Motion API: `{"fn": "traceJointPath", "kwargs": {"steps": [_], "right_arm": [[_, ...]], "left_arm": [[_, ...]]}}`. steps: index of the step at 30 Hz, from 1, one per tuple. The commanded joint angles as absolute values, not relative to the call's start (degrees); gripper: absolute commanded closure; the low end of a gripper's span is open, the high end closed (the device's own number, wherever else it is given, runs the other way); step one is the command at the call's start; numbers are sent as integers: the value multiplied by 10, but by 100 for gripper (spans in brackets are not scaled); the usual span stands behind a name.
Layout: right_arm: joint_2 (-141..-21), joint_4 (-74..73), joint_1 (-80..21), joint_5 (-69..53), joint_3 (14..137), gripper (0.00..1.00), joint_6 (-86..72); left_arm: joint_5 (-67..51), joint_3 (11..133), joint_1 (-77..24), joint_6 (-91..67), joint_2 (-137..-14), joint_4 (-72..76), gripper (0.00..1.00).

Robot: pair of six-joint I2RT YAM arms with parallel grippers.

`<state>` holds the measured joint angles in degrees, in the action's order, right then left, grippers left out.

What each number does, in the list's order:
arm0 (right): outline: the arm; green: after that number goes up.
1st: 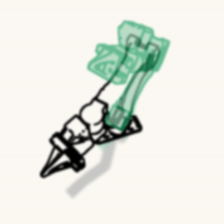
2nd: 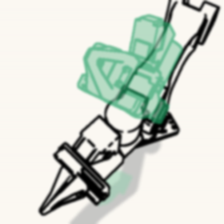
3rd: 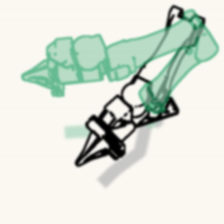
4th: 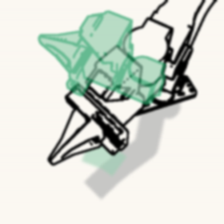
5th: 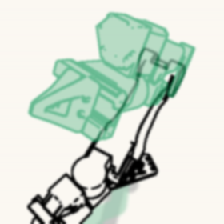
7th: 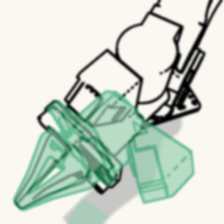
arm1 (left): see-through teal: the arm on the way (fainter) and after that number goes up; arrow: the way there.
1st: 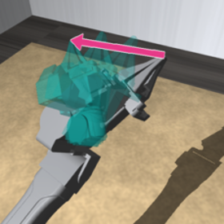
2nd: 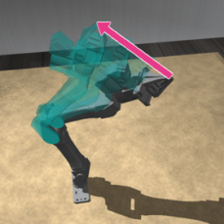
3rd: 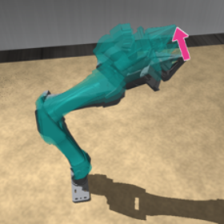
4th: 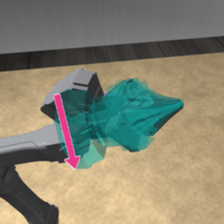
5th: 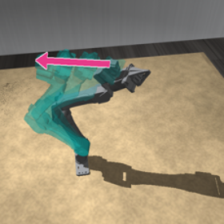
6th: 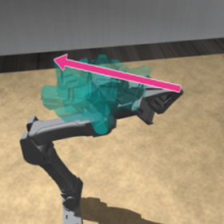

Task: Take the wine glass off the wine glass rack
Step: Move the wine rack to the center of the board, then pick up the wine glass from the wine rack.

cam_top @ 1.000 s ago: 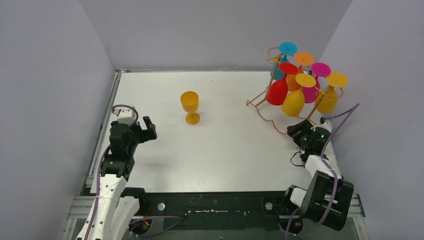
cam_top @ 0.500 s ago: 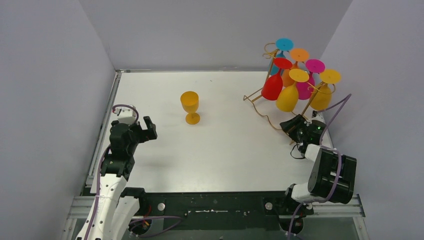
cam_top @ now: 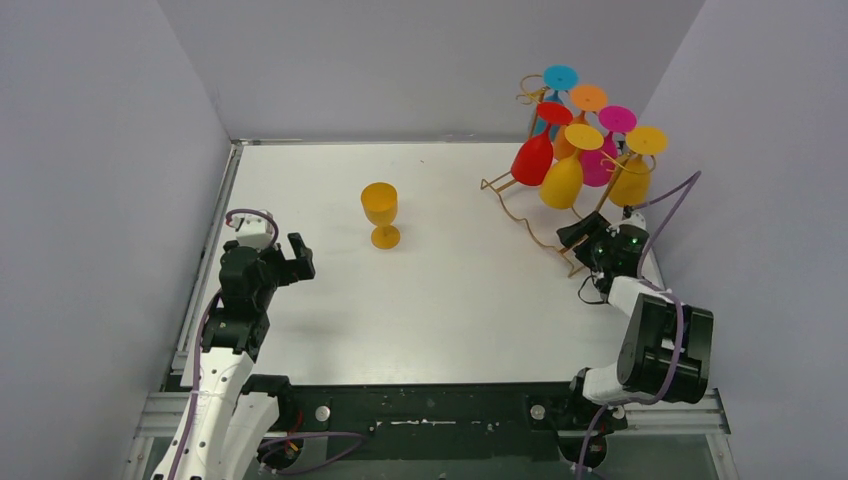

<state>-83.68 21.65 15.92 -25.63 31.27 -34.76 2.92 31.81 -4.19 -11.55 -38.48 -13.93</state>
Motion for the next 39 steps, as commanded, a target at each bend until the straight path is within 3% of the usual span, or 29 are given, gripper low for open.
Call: {"fn": "traceJointPath", "kwargs": {"steps": [1, 8, 14, 23, 31, 37, 39], "right_arm": [[-758, 231, 180, -213, 305, 31, -355], [-641, 136, 209, -177, 280, 29, -365], [-550, -29, 211, -171, 305, 28, -388], [-427, -231, 209, -256, 335, 24, -448], [-353, -307, 190, -333, 383, 24, -479], [-356, -371, 166, -361, 468, 29, -443], [-361, -373, 155, -380, 491, 35, -444]], "left_arm": [[20, 320, -45, -109, -381, -117, 3], [21, 321, -45, -109, -380, -118, 3], [21, 322, -44, -109, -379, -119, 3], [34, 325, -44, -113, -381, -122, 3], [61, 329, -37, -116, -391, -123, 3], [67, 344, -35, -132, -424, -130, 3], [68, 347, -33, -144, -429, -134, 3]]}}
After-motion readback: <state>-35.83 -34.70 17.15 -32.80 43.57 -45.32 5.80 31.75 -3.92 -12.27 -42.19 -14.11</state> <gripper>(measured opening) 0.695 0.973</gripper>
